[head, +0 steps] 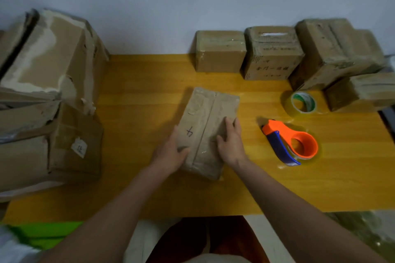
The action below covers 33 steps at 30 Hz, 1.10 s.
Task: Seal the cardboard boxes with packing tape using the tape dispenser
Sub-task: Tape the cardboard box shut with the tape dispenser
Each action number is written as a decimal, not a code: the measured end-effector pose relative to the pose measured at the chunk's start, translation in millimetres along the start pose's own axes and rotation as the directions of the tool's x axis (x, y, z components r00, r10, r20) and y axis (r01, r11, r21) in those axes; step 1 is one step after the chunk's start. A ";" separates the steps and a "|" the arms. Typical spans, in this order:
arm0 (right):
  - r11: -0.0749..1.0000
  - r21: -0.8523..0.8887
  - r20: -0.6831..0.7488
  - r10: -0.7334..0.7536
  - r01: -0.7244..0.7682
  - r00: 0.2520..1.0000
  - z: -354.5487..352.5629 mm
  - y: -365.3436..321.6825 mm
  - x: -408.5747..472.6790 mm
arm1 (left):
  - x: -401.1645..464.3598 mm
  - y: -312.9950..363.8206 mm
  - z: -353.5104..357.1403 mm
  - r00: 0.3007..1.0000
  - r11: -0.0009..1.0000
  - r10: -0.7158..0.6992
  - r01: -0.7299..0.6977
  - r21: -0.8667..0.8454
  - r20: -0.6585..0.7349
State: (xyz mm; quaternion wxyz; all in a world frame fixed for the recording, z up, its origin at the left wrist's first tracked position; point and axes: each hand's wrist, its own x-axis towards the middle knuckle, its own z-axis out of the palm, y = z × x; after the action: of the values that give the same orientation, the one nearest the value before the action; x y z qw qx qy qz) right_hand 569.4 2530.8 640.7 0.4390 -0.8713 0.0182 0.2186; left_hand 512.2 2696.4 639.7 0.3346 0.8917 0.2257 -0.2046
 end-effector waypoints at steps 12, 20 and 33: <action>0.770 -0.565 0.366 -0.088 0.296 0.926 -39.3 42.3 -41.3 | -25.8 -11.5 45.3 0.948 0.950 0.310 -0.307 -0.056 0.069; 0.748 -0.593 0.344 -0.099 0.298 0.934 -70.4 46.7 -7.4 | -6.5 29.4 51.9 0.962 0.957 0.269 -0.272 -0.100 -0.042; 0.859 -0.513 -0.261 -0.159 0.003 0.952 -135.0 95.3 -5.3 | -16.4 45.7 74.4 0.683 0.709 0.694 -0.594 0.381 -0.228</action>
State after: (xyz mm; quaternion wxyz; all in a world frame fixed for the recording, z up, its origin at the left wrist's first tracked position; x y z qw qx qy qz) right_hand 592.6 2367.1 640.7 0.1959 -0.9784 -0.0117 0.0648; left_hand 507.5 2610.0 619.7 0.2108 0.9722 -0.0803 0.0628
